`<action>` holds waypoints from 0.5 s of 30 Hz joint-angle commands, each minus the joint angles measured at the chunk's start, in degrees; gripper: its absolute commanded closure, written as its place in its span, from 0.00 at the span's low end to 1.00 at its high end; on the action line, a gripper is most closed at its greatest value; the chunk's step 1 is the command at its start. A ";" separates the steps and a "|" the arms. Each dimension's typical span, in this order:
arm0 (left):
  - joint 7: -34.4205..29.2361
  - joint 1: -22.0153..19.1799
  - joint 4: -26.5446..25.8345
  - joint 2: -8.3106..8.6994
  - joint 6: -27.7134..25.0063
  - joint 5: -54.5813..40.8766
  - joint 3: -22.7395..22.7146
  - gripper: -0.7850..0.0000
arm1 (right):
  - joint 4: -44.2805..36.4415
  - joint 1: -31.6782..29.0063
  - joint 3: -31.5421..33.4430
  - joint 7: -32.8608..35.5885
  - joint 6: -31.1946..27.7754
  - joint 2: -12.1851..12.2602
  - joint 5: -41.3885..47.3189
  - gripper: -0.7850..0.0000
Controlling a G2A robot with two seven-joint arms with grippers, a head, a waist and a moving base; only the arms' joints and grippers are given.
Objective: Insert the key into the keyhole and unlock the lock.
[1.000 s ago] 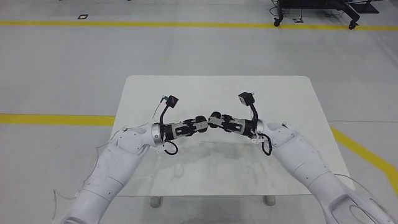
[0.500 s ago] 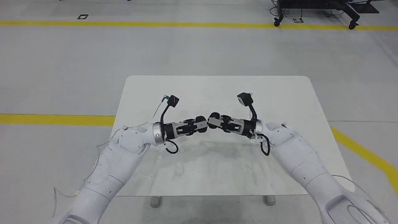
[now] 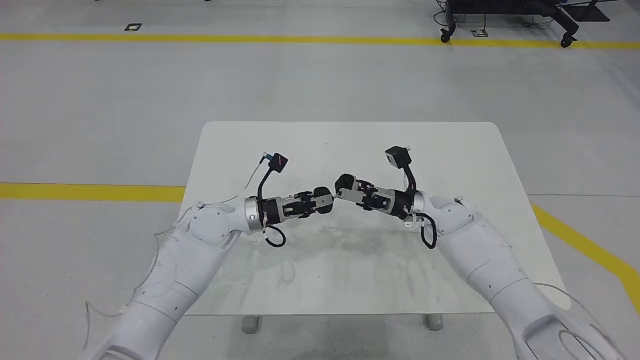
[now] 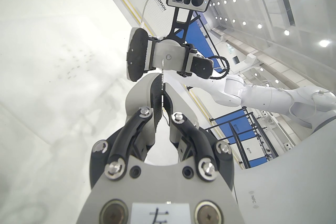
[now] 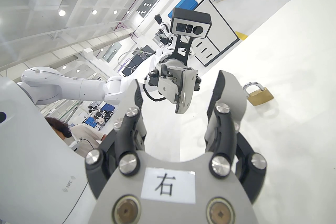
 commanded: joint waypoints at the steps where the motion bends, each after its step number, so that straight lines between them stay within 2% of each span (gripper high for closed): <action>1: -0.24 0.02 -0.02 0.08 -0.16 -0.22 -0.14 1.00 | 0.00 0.01 -0.02 0.00 0.00 0.00 0.00 0.00; 10: -1.30 -0.01 0.07 0.40 -0.33 -0.65 -0.58 1.00 | 0.00 0.01 -0.02 0.00 0.00 0.00 0.00 0.00; 15: -2.63 -0.16 -0.16 0.64 -0.25 0.14 -0.54 1.00 | -2.52 -1.28 2.42 1.09 1.09 1.46 -5.59 0.00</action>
